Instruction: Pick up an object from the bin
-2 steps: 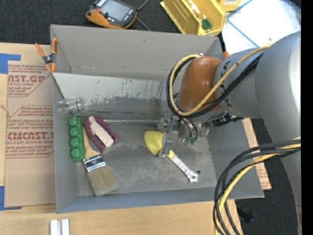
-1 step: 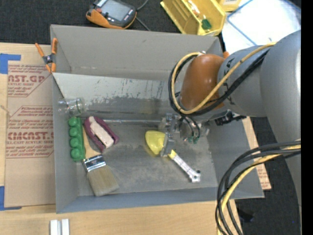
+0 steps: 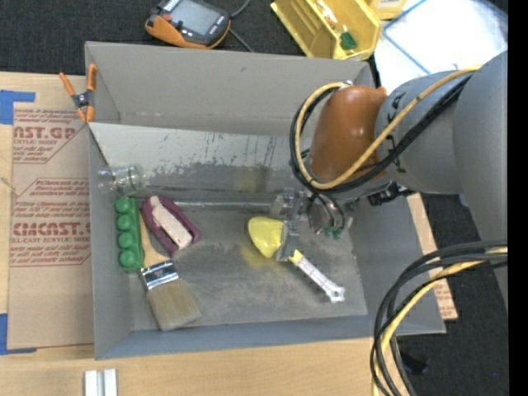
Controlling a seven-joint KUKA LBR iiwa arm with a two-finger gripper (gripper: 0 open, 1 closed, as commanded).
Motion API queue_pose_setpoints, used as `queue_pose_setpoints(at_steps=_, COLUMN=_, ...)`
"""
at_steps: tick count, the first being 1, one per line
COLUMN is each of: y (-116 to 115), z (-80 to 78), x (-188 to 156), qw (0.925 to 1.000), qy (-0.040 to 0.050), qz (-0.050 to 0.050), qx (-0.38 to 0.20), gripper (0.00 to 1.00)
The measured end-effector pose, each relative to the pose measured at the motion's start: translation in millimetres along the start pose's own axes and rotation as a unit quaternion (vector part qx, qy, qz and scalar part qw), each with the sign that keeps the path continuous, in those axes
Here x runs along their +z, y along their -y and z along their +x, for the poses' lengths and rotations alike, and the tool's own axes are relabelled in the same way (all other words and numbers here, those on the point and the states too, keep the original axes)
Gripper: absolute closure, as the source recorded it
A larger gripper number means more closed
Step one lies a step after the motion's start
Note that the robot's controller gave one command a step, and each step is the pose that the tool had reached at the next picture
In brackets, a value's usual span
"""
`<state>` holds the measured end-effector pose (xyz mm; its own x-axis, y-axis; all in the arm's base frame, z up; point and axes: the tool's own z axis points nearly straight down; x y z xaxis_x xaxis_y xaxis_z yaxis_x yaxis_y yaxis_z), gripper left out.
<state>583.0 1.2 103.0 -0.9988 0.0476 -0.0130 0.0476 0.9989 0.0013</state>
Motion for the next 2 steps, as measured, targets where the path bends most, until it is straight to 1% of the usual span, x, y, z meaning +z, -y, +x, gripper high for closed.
queue_pose_setpoints(at_steps=1, y=1, z=6.3, x=-100, qw=0.9922, qy=-0.0015, qz=-0.001, qx=-0.124, gripper=1.0)
queue_pose_setpoints(at_steps=2, y=10, z=1.8, x=-18, qw=0.9998, qy=0.0013, qz=-0.001, qx=-0.022, gripper=1.0)
